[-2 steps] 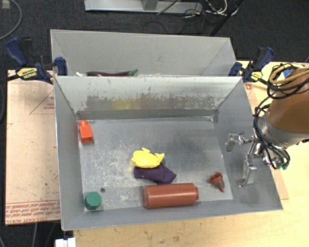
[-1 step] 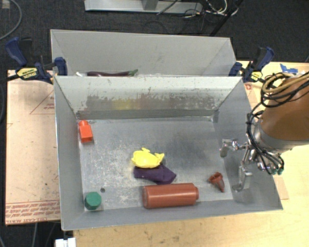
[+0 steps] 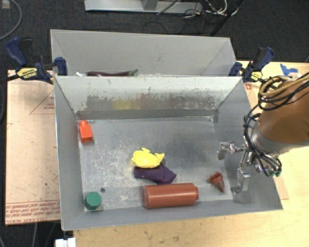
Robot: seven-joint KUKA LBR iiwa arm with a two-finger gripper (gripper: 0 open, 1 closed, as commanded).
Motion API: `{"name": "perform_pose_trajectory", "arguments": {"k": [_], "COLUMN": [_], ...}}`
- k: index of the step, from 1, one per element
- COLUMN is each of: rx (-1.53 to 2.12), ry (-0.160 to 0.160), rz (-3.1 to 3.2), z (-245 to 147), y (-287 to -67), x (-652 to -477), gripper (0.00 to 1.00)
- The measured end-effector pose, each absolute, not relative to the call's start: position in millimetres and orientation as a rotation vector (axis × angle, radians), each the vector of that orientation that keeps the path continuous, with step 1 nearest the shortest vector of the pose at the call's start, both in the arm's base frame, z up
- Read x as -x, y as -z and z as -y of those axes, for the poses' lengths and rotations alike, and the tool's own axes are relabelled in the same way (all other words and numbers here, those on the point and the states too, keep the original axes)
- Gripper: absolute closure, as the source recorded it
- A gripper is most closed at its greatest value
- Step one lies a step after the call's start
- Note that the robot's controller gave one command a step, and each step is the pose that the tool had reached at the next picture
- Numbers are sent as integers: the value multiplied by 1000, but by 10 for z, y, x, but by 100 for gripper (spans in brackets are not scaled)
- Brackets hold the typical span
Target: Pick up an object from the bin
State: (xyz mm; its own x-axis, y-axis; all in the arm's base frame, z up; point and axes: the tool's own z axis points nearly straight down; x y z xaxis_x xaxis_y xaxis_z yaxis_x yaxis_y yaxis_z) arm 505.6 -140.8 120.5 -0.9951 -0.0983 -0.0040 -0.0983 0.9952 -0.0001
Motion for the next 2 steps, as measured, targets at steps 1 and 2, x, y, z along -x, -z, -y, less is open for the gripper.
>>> {"name": "perform_pose_trajectory", "arguments": {"k": [1,2], "rx": [214,450], "ry": [-9,-2], "rz": [-3144,-3105], "z": [1443,953], "y": [-1164,-702], "x": [-5188,-4865], "gripper": [0,100]}}
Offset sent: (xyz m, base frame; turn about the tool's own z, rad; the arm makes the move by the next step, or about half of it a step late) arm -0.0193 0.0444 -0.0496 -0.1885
